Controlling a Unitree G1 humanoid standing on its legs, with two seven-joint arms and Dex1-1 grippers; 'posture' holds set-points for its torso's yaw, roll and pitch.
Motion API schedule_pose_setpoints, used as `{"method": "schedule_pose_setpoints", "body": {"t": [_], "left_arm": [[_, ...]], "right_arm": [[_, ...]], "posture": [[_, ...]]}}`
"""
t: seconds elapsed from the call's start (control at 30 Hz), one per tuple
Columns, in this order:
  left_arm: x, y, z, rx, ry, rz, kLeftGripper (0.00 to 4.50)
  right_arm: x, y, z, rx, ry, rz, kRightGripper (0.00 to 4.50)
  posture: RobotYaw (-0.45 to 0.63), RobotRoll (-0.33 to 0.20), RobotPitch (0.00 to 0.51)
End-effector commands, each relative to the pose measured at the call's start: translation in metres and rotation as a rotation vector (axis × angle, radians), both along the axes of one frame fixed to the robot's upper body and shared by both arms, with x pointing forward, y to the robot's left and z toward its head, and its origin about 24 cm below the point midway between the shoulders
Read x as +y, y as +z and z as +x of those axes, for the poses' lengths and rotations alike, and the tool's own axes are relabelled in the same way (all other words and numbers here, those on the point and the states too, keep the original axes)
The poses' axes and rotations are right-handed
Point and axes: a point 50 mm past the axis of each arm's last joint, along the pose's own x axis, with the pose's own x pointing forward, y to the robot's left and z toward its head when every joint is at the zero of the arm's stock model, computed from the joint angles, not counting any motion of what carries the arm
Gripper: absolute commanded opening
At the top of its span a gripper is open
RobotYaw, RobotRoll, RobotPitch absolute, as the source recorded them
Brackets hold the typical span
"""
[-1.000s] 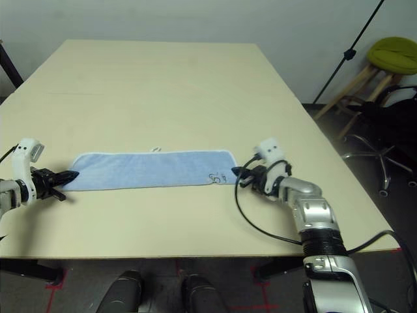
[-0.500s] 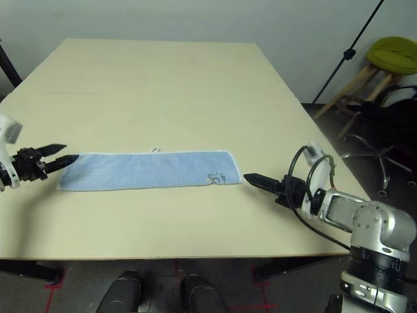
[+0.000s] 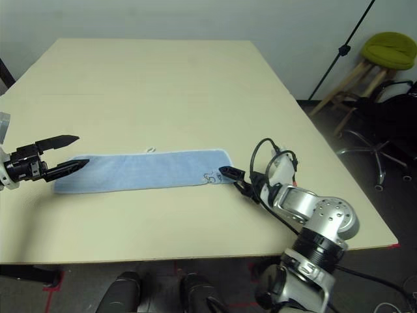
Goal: Fold the towel and set it aside.
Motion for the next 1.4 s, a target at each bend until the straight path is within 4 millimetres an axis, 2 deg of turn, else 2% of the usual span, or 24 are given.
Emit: {"method": "schedule_pose_setpoints", "body": {"t": [0.03,0.13,0.23,0.43,0.57,0.6,0.8,0.97,1.13,1.2,1.27,1.4], "left_arm": [[-0.001,-0.001,-0.001,0.004,-0.017,0.018,4.47],[-0.002,0.0,0.0,0.005,-0.023,0.014,4.47],[-0.002,0.0,-0.001,0.008,-0.024,0.013,4.5],[-0.001,-0.001,0.0,0.019,-0.015,0.015,4.5],[-0.001,-0.004,0.001,0.025,-0.006,0.026,4.5],[-0.001,-0.004,0.001,0.026,-0.005,0.026,4.5],[-0.001,-0.004,0.003,0.028,0.001,0.023,4.5],[-0.002,-0.006,0.005,0.031,0.002,0.025,4.5],[-0.002,-0.006,0.008,0.035,0.002,0.026,4.5],[-0.002,-0.007,0.008,0.04,0.001,0.027,4.5],[-0.002,-0.008,0.009,0.046,-0.002,0.028,4.5],[-0.005,-0.008,0.012,0.043,-0.006,0.026,4.5]], "right_arm": [[0.01,-0.011,-0.001,0.09,-0.012,0.004,4.5],[0.016,-0.013,0.0,0.104,-0.017,0.012,4.5],[0.022,-0.014,-0.001,0.106,-0.019,0.012,3.89],[0.018,-0.018,-0.005,0.089,-0.041,-0.036,1.66],[0.006,-0.022,-0.009,0.063,-0.09,-0.066,0.17],[0.005,-0.022,-0.01,0.053,-0.099,-0.069,0.01],[-0.02,-0.013,-0.015,-0.065,-0.133,-0.161,0.01],[-0.063,-0.001,-0.029,-0.111,-0.137,-0.31,0.01],[-0.092,0.018,-0.04,-0.192,0.015,-0.562,0.01],[-0.094,0.021,-0.042,-0.214,0.106,-0.635,0.01],[-0.088,0.029,-0.041,-0.258,0.23,-0.702,0.01],[-0.056,0.037,-0.033,-0.36,0.475,-0.807,0.01]], "posture": [[0.14,0.0,0.109],[0.15,0.0,0.11],[0.15,0.0,0.109],[0.15,0.0,0.11],[0.15,0.0,0.11],[0.15,0.0,0.11],[0.15,0.0,0.11],[0.12,0.0,0.119],[0.12,0.0,0.122],[0.11,0.0,0.121],[0.11,0.0,0.124],[0.11,0.0,0.126]]}}
